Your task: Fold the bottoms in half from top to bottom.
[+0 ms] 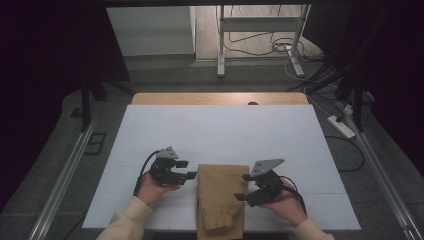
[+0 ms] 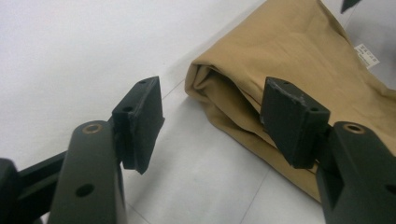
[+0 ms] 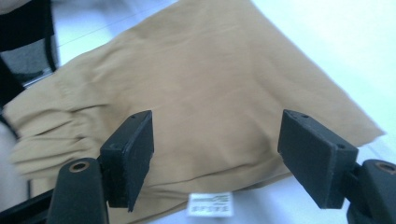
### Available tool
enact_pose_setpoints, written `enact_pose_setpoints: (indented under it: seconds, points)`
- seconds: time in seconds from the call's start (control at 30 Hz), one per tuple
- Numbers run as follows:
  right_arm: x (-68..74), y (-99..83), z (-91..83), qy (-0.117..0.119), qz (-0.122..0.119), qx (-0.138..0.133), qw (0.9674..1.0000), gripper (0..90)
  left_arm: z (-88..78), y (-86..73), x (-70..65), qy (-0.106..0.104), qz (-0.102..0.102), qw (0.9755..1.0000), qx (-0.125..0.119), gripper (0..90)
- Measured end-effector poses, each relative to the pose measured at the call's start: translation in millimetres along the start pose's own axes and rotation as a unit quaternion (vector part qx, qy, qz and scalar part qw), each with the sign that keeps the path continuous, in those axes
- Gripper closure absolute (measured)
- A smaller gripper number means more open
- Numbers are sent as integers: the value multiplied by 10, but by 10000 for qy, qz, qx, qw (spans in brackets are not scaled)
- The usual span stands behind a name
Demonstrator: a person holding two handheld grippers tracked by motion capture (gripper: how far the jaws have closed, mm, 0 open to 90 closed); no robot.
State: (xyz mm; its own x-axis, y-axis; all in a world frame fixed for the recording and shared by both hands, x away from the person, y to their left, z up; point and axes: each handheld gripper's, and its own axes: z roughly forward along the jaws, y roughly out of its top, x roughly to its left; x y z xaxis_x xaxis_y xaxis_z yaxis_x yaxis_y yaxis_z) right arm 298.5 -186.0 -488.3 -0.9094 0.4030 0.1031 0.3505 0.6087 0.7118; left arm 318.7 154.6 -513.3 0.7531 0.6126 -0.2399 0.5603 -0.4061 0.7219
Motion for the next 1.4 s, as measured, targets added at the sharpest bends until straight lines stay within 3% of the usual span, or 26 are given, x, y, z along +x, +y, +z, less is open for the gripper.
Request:
enact_pose_setpoints:
  seconds: [0.4,0.77,1.0,1.23,1.4]
  points:
    - [-264,53,68,-303,294,-105,9991,271,79,149,33,3,-104,9999,-69,353]
    - [-546,162,163,-631,654,-115,9958,274,216,285,161,-46,-362,9993,-46,346]
    - [-703,195,272,-673,917,-97,9935,275,322,361,183,-70,-343,9993,88,342]
    - [-720,174,304,-691,946,-4,9931,277,395,346,185,-78,-339,9989,299,333]
    - [-699,157,372,-613,917,211,9937,277,417,331,194,-102,-359,9986,372,332]
